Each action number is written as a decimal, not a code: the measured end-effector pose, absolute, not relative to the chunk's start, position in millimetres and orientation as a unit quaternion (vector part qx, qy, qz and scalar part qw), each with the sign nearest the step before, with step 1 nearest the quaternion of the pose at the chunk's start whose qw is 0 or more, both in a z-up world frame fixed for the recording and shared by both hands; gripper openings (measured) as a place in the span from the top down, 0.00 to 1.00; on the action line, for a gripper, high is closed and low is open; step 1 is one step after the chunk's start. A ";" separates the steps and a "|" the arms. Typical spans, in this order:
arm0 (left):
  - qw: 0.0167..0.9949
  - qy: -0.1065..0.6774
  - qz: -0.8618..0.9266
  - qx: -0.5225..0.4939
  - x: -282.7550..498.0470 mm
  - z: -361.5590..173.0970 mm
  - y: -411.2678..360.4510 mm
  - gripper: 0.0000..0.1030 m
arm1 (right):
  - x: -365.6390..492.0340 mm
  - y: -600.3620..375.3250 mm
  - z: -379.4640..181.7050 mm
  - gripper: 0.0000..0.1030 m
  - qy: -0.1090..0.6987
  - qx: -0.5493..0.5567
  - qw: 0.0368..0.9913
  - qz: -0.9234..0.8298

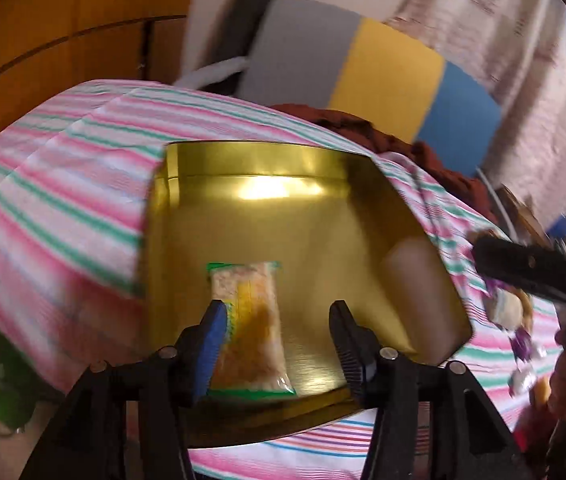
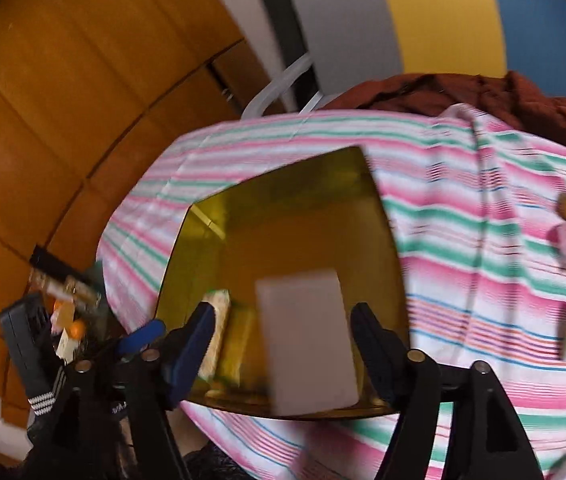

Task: Organize objects
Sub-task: 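Carry both items to the gold tray and open both grippers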

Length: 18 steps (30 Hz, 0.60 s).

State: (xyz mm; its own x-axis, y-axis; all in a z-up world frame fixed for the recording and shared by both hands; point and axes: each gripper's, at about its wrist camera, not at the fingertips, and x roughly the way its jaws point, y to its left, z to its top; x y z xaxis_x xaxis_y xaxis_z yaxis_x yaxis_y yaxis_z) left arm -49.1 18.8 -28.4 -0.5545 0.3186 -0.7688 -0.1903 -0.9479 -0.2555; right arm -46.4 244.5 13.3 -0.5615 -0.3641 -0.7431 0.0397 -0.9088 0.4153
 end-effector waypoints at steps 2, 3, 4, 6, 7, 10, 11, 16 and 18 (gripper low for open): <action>0.128 -0.081 0.882 -0.446 -48.1 -29.3 8.2 0.43 | -47.3 232.4 8.5 0.24 -0.176 0.460 0.125 -0.861; 0.126 -0.085 0.883 -0.445 -48.0 -29.5 5.8 0.43 | -46.4 228.8 7.1 0.24 -0.172 0.463 0.126 -0.861; 0.124 -0.088 0.884 -0.443 -49.5 -28.9 2.8 0.43 | -45.0 226.2 5.8 0.24 -0.168 0.465 0.126 -0.860; 0.121 -0.088 0.888 -0.435 -49.2 -25.5 -1.5 0.43 | -42.0 224.0 3.8 0.23 -0.158 0.468 0.120 -0.861; 0.121 -0.088 0.891 -0.429 -48.4 -21.6 -0.7 0.43 | -39.6 223.1 4.8 0.22 -0.152 0.467 0.115 -0.863; 0.131 -0.081 0.896 -0.418 -45.9 -14.0 6.1 0.43 | -28.8 224.1 12.4 0.18 -0.127 0.460 0.099 -0.873; 0.134 -0.078 0.896 -0.416 -47.4 -12.3 8.9 0.42 | -26.2 223.2 13.4 0.17 -0.120 0.457 0.095 -0.876; 0.141 -0.053 0.898 -0.413 -40.0 -7.0 25.8 0.42 | -13.4 220.4 18.6 0.13 -0.087 0.442 0.075 -0.890; 0.141 -0.043 0.898 -0.414 -37.9 -7.3 30.9 0.42 | -8.6 220.6 20.3 0.11 -0.079 0.434 0.067 -0.895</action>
State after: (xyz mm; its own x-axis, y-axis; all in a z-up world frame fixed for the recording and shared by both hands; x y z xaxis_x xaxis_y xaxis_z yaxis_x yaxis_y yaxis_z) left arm -37.9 30.9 -7.3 -0.6177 0.2895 -0.7312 -0.2178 -0.9564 -0.1946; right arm -8.6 220.6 20.3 -0.6140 -0.1885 -0.7665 0.0520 -0.9786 0.1990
